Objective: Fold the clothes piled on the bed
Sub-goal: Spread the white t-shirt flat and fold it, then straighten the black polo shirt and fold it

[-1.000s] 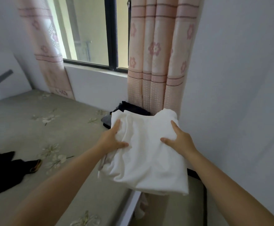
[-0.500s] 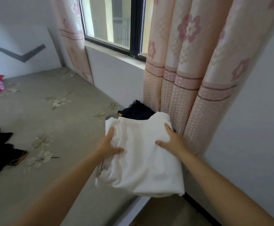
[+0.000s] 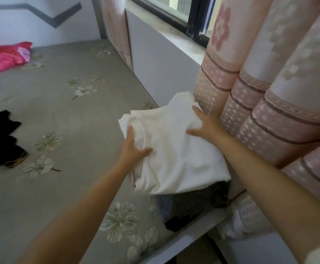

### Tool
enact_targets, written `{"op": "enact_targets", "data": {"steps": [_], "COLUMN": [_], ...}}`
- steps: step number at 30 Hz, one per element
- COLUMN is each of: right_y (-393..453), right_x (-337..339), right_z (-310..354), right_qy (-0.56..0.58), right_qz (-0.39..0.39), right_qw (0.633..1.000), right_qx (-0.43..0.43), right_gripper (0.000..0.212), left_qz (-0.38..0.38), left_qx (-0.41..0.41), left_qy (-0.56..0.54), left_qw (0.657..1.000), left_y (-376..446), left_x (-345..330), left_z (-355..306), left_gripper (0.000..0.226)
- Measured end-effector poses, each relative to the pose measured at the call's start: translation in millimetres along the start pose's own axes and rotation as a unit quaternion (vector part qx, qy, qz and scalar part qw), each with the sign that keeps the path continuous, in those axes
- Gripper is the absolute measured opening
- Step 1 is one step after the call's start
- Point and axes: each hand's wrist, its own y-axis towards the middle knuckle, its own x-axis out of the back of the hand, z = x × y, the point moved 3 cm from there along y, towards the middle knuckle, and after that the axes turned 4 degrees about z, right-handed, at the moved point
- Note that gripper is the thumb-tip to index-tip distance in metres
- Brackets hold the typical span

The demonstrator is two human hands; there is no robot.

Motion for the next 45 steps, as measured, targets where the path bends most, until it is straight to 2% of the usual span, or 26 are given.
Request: {"op": "enact_targets", "data": {"steps": [3, 6, 9, 11, 12, 15, 20, 23, 27, 28, 29, 30, 32, 36, 40, 43, 45], "right_y": [51, 81, 75, 66, 64, 61, 54, 48, 35, 29, 22, 13, -5, -62, -137, -200, -249], "right_x": [15, -26, -97, -131, -141, -155, -158, -157, -169, -173, -178, -184, -196, -210, -231, -253, -267], "right_z": [-11, -46, -84, -101, -105, -112, -114, -103, -47, -25, -1, 21, 64, 161, 247, 302, 337], "right_qy": [-0.034, -0.121, -0.149, -0.161, -0.159, -0.166, -0.181, -0.192, -0.193, -0.186, -0.175, -0.179, -0.186, -0.198, -0.189, -0.184, -0.173], "right_qz": [-0.023, -0.018, 0.12, 0.202, 0.217, 0.22, 0.195, 0.154, 0.176, 0.17, 0.159, 0.154, 0.157, 0.152, 0.153, 0.138, 0.157], "right_qw": [0.999, 0.992, 0.98, 0.965, 0.962, 0.96, 0.964, 0.969, 0.955, 0.949, 0.94, 0.927, 0.908, 0.851, 0.793, 0.764, 0.752], "right_qx": [0.022, -0.013, -0.056, -0.046, -0.042, -0.042, -0.025, 0.019, 0.139, 0.188, 0.247, 0.293, 0.342, 0.461, 0.558, 0.602, 0.616], "right_gripper": [0.083, 0.071, 0.057, 0.057, 0.058, 0.061, 0.06, 0.057, 0.061, 0.064, 0.065, 0.062, 0.055, 0.054, 0.048, 0.049, 0.055], "left_qz": [-0.028, 0.023, 0.088, 0.08, 0.062, 0.042, 0.072, 0.032, -0.048, -0.085, -0.089, -0.114, -0.15, -0.232, -0.273, -0.312, -0.334], "left_qx": [0.02, 0.059, 0.16, 0.203, 0.192, 0.11, 0.142, 0.152, 0.153, 0.157, 0.177, 0.189, 0.264, 0.36, 0.436, 0.481, 0.496], "left_qy": [-0.042, -0.056, -0.047, -0.043, -0.012, 0.1, 0.137, 0.164, 0.212, 0.217, 0.226, 0.259, 0.29, 0.328, 0.311, 0.287, 0.264], "left_qw": [0.999, 0.996, 0.982, 0.975, 0.979, 0.988, 0.978, 0.974, 0.964, 0.96, 0.954, 0.94, 0.908, 0.842, 0.799, 0.768, 0.757], "left_y": [39, 67, 69, 65, 64, 61, 54, 38, -18, -34, -53, -72, -116, -208, -300, -372, -421], "left_x": [-19, -64, -114, -131, -134, -142, -145, -131, -90, -77, -63, -48, -20, 28, 67, 90, 108], "left_z": [-7, 17, 63, 83, 88, 96, 102, 94, 90, 96, 102, 107, 110, 136, 158, 179, 196], "left_gripper": [0.102, 0.103, 0.102, 0.096, 0.088, 0.069, 0.062, 0.055, 0.041, 0.037, 0.038, 0.041, 0.042, 0.05, 0.053, 0.053, 0.053]}}
